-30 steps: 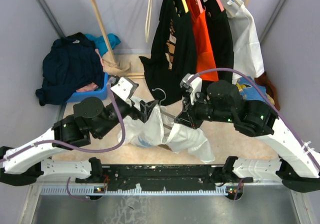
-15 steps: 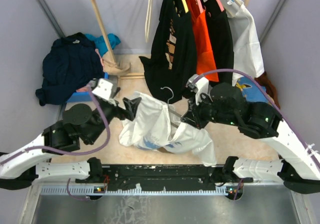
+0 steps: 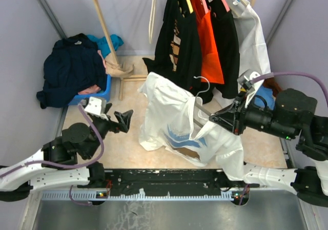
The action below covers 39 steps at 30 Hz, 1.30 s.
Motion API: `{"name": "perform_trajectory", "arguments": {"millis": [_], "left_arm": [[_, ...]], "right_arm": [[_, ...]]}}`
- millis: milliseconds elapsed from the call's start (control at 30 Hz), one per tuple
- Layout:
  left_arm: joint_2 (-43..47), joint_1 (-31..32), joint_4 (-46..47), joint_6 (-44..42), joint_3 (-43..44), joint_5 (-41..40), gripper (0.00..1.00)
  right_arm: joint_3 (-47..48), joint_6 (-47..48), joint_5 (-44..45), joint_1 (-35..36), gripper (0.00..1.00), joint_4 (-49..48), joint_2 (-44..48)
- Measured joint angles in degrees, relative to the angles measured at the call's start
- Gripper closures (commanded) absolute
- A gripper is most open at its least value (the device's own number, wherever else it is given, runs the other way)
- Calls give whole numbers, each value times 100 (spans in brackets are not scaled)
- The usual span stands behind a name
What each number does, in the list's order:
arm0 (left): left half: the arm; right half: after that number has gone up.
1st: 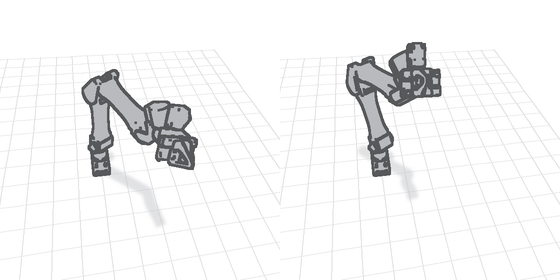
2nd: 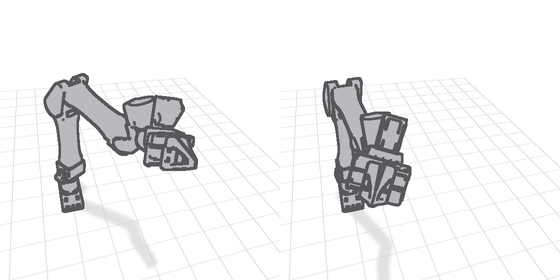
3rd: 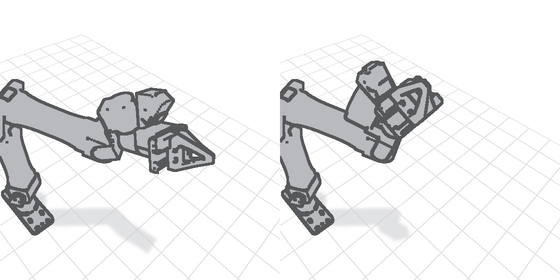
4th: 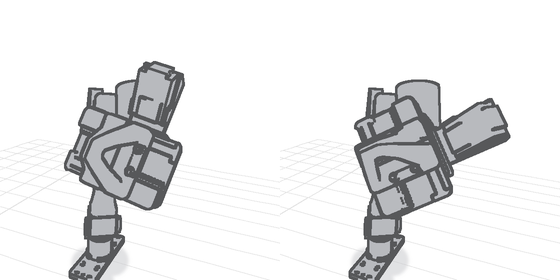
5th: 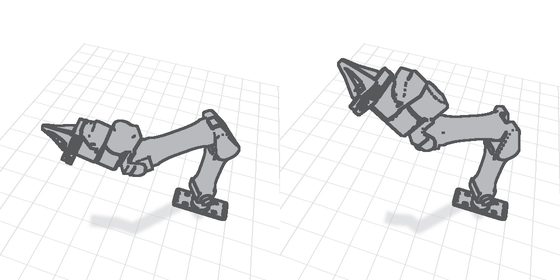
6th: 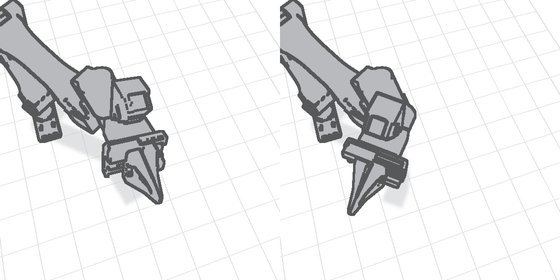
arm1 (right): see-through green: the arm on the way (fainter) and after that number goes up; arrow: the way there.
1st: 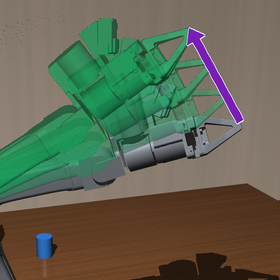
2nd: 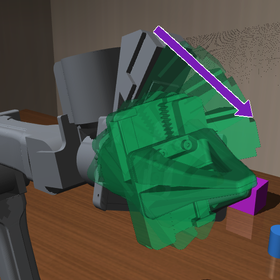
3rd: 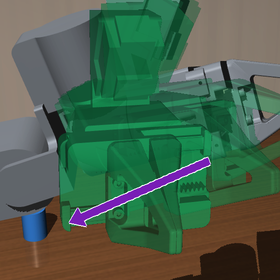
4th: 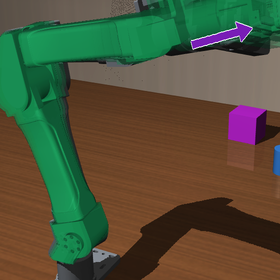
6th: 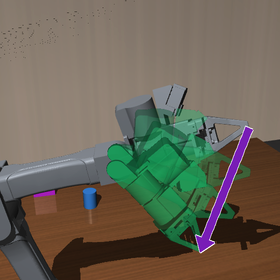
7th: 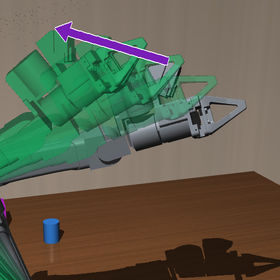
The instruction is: Place the t-shirt on the hanger
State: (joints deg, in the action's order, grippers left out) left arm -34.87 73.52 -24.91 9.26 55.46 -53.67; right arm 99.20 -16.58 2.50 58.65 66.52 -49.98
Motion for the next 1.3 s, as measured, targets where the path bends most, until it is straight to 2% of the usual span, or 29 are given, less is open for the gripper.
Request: {"name": "perform_trajectory", "arguments": {"millis": [100,233,500,567,667,700,800,867,1300], "left_arm": [[186,0,166,-144,-343,387,5],[258,-2,378,-254,-354,868,5],[-15,0,363,-341,-236,1158,7],[-79,-2,291,-354,-177,1178,16],[-146,0,214,-348,-107,1176,40],[-179,-2,173,-350,-74,1152,48],[-297,0,33,-319,52,1067,83],[-400,0,-94,-284,181,984,99],[-741,0,-914,66,1303,302,100]], "right_arm": [[234,24,-173,0,100,127,2],[319,92,-498,0,100,291,-35],[326,192,-988,0,100,452,-264],[326,203,-1060,0,100,450,-282],[326,208,-1128,0,100,450,-286],[328,208,-1145,0,100,452,-286],[334,225,-1167,0,100,452,-299],[334,243,-1163,0,100,452,-304],[326,247,-951,0,100,450,-264]]}}
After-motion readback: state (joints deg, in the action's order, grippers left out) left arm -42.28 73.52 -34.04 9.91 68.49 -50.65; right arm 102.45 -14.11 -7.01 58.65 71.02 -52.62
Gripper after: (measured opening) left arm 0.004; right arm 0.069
